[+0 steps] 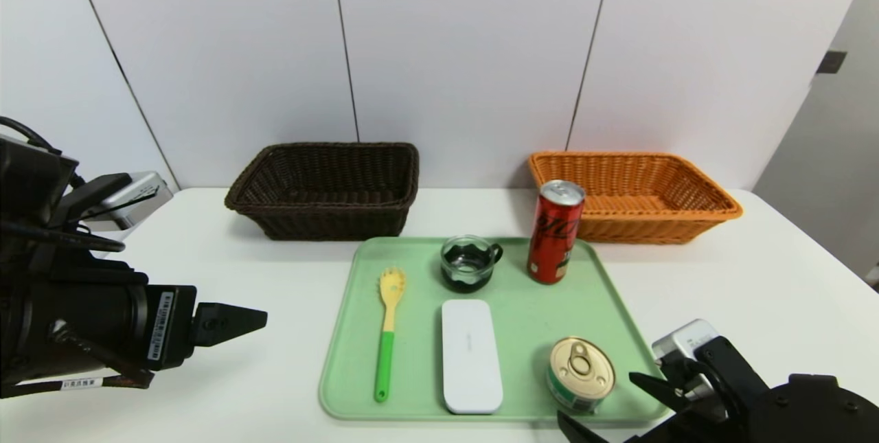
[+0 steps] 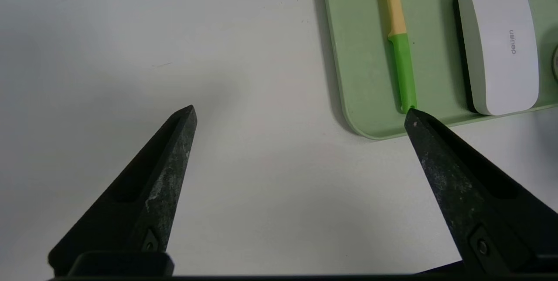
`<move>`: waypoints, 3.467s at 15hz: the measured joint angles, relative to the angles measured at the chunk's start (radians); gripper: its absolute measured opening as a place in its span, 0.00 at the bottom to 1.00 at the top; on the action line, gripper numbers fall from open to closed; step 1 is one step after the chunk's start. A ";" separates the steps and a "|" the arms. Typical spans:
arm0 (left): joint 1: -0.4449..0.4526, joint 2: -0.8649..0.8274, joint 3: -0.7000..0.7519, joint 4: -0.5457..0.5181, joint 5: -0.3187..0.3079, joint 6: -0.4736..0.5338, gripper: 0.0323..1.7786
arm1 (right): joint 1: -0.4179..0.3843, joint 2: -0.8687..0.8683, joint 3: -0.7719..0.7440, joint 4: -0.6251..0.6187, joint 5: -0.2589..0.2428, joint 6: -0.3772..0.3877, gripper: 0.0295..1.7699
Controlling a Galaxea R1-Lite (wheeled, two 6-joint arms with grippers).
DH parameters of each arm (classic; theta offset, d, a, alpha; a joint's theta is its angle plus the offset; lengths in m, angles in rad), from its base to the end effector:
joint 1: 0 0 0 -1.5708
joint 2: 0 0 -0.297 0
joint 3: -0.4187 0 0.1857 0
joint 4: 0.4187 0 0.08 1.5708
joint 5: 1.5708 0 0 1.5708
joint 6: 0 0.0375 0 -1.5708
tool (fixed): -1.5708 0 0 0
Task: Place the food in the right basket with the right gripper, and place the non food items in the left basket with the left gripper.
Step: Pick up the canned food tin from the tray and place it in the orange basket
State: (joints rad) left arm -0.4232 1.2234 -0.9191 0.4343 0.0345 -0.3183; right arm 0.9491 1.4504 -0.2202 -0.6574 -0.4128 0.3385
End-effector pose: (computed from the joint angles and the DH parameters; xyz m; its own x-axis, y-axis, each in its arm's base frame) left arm 0.1557 -0.0687 0.2214 0.6879 -0.2720 -0.6729 0.1756 0.9619 -0.2093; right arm 0.1219 0.1443 0.0982 0.7745 0.3921 -0.4965 -0.4123 0.9080 0.0740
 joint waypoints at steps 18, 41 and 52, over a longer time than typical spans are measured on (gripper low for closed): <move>0.000 0.007 0.005 -0.001 -0.032 0.001 0.95 | 0.005 0.126 0.147 -0.405 -0.002 -0.054 0.96; -0.016 -0.025 0.020 0.000 -0.032 0.000 0.95 | -0.052 0.340 0.218 -0.733 -0.032 -0.071 0.96; -0.019 -0.027 0.021 0.000 -0.033 0.001 0.95 | -0.077 0.367 0.192 -0.750 -0.030 -0.080 0.97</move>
State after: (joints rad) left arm -0.4421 1.1968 -0.8977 0.4347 0.0017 -0.3168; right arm 0.8726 1.8179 -0.0283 -1.4074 -0.4426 0.2587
